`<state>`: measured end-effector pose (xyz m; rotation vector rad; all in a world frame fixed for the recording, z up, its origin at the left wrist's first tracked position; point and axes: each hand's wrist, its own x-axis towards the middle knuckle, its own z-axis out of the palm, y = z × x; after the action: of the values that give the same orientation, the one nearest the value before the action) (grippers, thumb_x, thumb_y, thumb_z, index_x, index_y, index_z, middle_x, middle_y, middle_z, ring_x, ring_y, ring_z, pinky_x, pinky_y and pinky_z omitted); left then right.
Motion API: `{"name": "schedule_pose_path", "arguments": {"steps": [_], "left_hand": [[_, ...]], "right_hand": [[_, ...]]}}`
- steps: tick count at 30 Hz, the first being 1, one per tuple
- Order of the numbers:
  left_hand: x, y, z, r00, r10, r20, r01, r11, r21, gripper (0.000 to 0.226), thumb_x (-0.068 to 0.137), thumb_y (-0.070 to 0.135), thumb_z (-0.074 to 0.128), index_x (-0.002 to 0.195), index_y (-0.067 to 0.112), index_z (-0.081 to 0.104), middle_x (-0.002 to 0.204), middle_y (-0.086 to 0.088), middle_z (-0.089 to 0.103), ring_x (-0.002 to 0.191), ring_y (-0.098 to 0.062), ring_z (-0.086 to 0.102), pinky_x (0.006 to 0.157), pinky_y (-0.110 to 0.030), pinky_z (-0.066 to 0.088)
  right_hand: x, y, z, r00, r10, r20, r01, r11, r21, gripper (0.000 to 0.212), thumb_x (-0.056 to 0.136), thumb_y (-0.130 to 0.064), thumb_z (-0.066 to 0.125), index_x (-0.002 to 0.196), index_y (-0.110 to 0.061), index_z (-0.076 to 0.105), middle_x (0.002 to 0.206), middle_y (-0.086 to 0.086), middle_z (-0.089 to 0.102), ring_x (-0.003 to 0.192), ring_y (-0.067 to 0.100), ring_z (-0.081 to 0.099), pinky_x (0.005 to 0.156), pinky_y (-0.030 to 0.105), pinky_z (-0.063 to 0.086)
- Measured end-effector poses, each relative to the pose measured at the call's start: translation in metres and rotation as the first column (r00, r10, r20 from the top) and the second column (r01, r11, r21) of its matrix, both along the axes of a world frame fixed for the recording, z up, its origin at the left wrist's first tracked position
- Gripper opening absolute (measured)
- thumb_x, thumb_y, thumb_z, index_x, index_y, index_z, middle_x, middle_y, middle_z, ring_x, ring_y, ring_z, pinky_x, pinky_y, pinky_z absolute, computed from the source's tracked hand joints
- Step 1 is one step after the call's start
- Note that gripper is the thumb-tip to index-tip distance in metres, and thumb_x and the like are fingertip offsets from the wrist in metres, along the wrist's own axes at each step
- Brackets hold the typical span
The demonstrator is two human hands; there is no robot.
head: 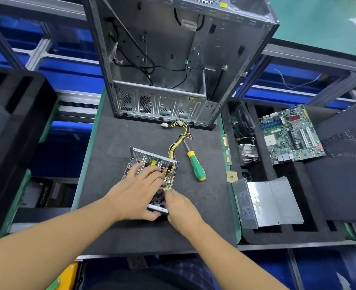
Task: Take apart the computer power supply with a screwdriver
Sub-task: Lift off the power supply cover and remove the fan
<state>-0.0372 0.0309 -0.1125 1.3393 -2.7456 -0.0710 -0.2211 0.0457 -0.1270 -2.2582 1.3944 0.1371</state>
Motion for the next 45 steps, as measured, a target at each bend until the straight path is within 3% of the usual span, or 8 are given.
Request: {"name": "schedule_pose_path", "arguments": {"steps": [5,9,15,20,23,26,38,45], "left_hand": [[-0.001,0.001,-0.003,0.999,-0.021,0.042,0.021,1.0,-0.009,0.079,0.065,0.068,0.057,0.116,0.008,0.062,0.129,-0.007,0.059,0.133,-0.032,0.045,0.108,-0.059,0.034],[0.001,0.004,0.002,0.999,-0.035,0.018,0.034,0.999,0.03,0.086,0.068,0.074,0.053,0.124,0.01,0.059,0.136,-0.006,0.054,0.136,-0.03,0.043,0.11,-0.058,0.033],[0.006,0.001,0.014,0.887,0.259,-0.382,-0.243,0.966,0.091,0.051,0.078,0.057,0.056,0.115,0.021,0.055,0.122,0.006,0.051,0.117,-0.021,0.051,0.099,-0.039,0.034],[0.025,-0.01,0.033,0.68,0.732,0.033,-0.672,0.605,0.428,0.072,0.06,0.086,0.048,0.097,0.025,0.043,0.099,0.01,0.039,0.097,-0.021,0.053,0.074,-0.038,0.043],[0.033,-0.014,0.036,0.64,0.709,0.296,-0.7,0.38,0.604,0.101,0.051,0.093,0.057,0.114,0.017,0.035,0.111,0.0,0.045,0.112,-0.027,0.058,0.082,-0.038,0.046],[0.024,-0.011,0.036,0.656,0.654,0.376,-0.69,0.318,0.65,0.098,0.056,0.083,0.065,0.119,0.014,0.033,0.115,-0.005,0.056,0.106,-0.026,0.058,0.087,-0.035,0.047],[0.017,-0.011,0.045,0.654,0.662,0.367,-0.752,0.518,0.408,0.084,0.06,0.079,0.061,0.108,0.014,0.039,0.102,-0.004,0.055,0.098,-0.028,0.06,0.072,-0.034,0.043],[0.045,-0.011,0.046,0.641,0.72,0.266,-0.751,0.517,0.41,0.063,0.073,0.07,0.045,0.102,0.014,0.041,0.109,-0.011,0.056,0.098,-0.034,0.057,0.073,-0.037,0.043]], "right_hand": [[0.002,-0.014,0.01,0.98,-0.182,0.075,0.184,0.983,-0.024,0.009,0.095,-0.008,0.046,0.097,-0.015,0.041,0.101,0.009,0.056,0.086,0.034,0.057,0.064,0.037,0.04],[-0.007,-0.024,0.018,0.994,-0.063,0.095,0.068,0.996,-0.051,0.008,0.099,-0.015,0.046,0.106,-0.012,0.048,0.104,0.005,0.053,0.092,0.029,0.056,0.071,0.037,0.043],[-0.019,-0.017,0.033,0.928,0.039,0.371,0.002,0.994,-0.111,0.018,0.085,-0.007,0.06,0.088,-0.018,0.046,0.093,-0.013,0.039,0.084,0.003,0.037,0.072,0.02,0.034],[-0.011,-0.022,0.038,0.92,-0.026,0.392,0.028,1.0,0.001,0.015,0.088,-0.023,0.068,0.082,-0.02,0.055,0.082,-0.007,0.057,0.069,0.007,0.047,0.064,0.024,0.042],[-0.003,-0.027,0.042,0.865,-0.135,0.483,0.097,0.99,0.104,0.012,0.084,-0.02,0.074,0.082,-0.021,0.061,0.075,-0.011,0.057,0.062,0.004,0.046,0.06,0.015,0.04],[0.007,-0.027,0.046,0.809,-0.2,0.552,0.136,0.978,0.156,0.008,0.083,-0.018,0.075,0.083,-0.019,0.067,0.073,-0.014,0.058,0.061,0.003,0.048,0.062,0.012,0.041],[0.031,-0.009,0.05,0.753,-0.212,0.623,0.202,0.976,0.087,0.012,0.084,-0.02,0.074,0.08,-0.015,0.064,0.079,-0.009,0.062,0.071,0.001,0.052,0.067,0.013,0.04],[0.051,0.006,0.036,0.729,-0.411,0.546,0.307,0.911,0.276,0.023,0.095,-0.035,0.053,0.082,-0.023,0.039,0.077,0.005,0.059,0.072,0.029,0.057,0.065,0.039,0.048]]}}
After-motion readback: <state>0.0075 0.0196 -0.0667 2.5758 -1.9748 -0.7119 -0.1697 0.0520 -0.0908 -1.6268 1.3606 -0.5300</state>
